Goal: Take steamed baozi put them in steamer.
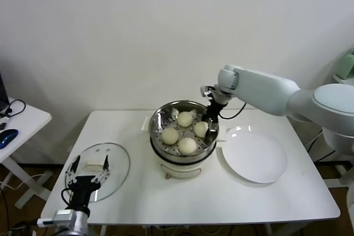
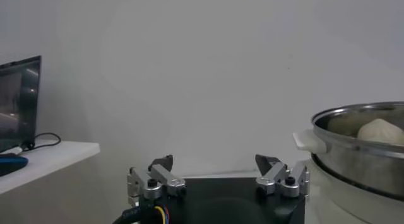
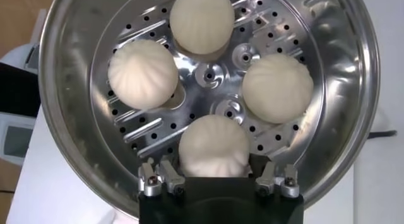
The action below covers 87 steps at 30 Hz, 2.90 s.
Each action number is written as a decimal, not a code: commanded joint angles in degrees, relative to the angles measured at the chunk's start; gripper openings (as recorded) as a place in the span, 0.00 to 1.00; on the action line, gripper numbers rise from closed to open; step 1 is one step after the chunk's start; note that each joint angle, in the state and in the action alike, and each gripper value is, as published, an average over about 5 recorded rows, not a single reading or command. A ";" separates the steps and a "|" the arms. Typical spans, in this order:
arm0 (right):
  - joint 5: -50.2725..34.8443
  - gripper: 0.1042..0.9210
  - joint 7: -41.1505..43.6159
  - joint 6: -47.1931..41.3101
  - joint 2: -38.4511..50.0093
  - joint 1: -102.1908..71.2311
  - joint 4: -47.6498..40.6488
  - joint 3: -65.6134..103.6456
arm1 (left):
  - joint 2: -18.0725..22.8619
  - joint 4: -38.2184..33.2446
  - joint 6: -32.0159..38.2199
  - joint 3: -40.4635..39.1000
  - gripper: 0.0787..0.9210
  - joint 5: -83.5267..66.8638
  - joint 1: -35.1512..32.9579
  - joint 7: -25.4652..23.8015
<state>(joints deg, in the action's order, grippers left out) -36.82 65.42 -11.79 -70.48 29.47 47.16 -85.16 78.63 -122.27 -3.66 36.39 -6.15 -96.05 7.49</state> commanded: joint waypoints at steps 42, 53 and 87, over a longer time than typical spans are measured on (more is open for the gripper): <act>7.98 0.88 -32.16 3.10 26.57 -27.71 27.81 53.84 | 0.18 -0.79 -0.35 3.83 0.88 -1.51 0.86 -0.74; 12.61 0.88 -46.54 8.71 26.64 -57.55 36.07 81.54 | -0.89 -1.01 0.35 5.89 0.88 -4.21 1.95 -3.82; 20.23 0.88 -59.01 17.94 -4.98 -113.06 57.60 118.96 | -0.14 2.18 3.56 5.27 0.88 -4.76 4.59 -4.73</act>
<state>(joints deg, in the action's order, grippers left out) -17.81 9.36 3.84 -69.26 -70.88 100.85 27.48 78.38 -120.71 -0.96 41.59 -10.03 -91.54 3.11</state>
